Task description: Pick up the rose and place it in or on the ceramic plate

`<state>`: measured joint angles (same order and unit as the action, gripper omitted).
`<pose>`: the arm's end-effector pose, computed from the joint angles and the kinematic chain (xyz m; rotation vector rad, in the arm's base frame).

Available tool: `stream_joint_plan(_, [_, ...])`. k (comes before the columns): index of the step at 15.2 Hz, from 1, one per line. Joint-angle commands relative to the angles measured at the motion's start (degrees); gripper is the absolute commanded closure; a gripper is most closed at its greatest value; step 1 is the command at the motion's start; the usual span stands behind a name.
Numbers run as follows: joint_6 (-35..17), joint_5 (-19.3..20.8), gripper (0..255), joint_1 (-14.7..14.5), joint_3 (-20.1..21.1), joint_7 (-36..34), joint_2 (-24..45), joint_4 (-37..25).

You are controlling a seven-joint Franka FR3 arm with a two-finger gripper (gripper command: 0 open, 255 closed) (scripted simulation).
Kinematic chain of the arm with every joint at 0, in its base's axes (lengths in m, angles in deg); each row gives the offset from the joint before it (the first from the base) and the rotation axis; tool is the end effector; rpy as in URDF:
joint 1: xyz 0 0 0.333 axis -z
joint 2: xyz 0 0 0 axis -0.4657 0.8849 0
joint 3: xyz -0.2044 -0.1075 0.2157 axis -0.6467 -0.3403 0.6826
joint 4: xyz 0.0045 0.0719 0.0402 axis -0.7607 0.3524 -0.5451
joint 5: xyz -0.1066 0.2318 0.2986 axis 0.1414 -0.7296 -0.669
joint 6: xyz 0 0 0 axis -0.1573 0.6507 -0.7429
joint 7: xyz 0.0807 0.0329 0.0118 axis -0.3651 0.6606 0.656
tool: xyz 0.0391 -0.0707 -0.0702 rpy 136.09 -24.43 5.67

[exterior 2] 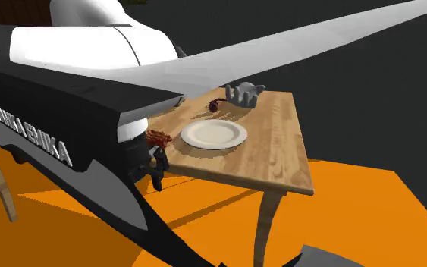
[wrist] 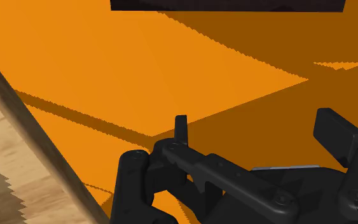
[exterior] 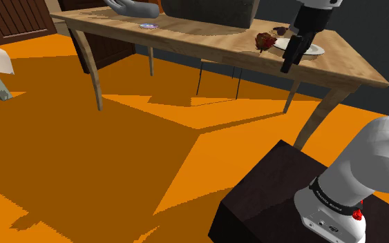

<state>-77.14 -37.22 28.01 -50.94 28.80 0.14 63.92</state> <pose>0.2986 -0.0269 0.5884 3.1060 0.0990 0.0211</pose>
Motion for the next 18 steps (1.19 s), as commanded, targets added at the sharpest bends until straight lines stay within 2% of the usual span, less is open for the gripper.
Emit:
stream_joint_plan(1, [0.0,0.0,0,0.0,0.0,0.0,0.0,0.0])
stream_joint_plan(6, [-4.8,4.1,0,-0.9,-7.8,13.0,3.3,-2.9])
stream_joint_plan(10, [-8.6,5.6,0,-2.5,-14.0,23.3,7.5,-7.0])
stream_joint_plan(14, [-11.8,5.2,0,-5.1,-20.4,33.8,13.0,-12.6])
stream_joint_plan(18, [-14.1,2.5,0,-8.5,-27.0,44.8,19.6,-19.8])
